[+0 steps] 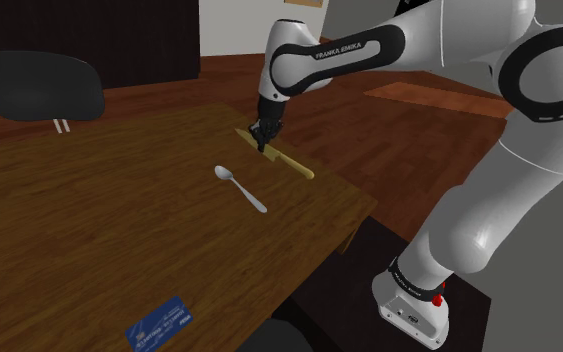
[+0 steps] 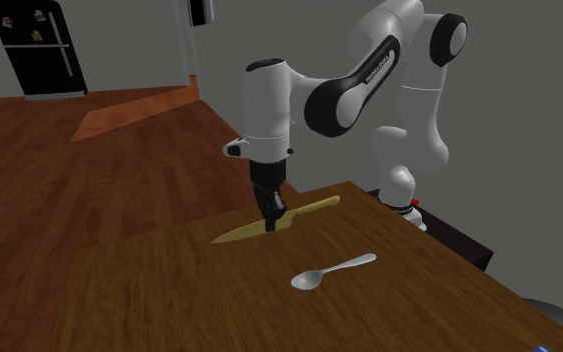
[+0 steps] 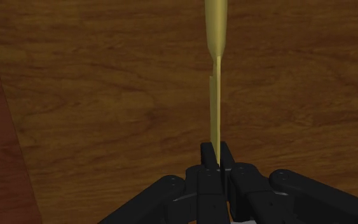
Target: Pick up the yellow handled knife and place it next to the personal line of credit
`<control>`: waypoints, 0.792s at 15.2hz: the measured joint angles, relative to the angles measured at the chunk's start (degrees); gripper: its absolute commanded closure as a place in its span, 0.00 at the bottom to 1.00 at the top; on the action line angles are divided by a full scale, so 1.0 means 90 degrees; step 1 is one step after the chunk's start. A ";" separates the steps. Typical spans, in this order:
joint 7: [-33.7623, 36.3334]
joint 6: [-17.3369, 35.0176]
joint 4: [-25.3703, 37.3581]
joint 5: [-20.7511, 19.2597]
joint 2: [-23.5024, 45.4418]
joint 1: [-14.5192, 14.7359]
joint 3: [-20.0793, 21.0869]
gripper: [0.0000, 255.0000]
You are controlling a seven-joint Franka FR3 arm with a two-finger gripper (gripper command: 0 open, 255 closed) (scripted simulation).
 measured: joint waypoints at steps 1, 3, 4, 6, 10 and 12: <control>0.0006 -0.0091 0.0060 -0.0001 -0.0032 0.0000 -0.0001 1.00; 0.0022 -0.0259 0.0178 -0.0005 -0.0083 0.0002 0.0002 1.00; 0.0025 -0.0351 0.0253 -0.0007 -0.0101 0.0000 0.0000 1.00; 0.0029 -0.0522 0.0379 -0.0010 -0.0144 -0.0005 -0.0005 1.00; 0.0044 -0.0848 0.0625 -0.0015 -0.0225 -0.0008 -0.0010 1.00; 0.0050 -0.0998 0.0738 -0.0017 -0.0262 -0.0010 -0.0013 1.00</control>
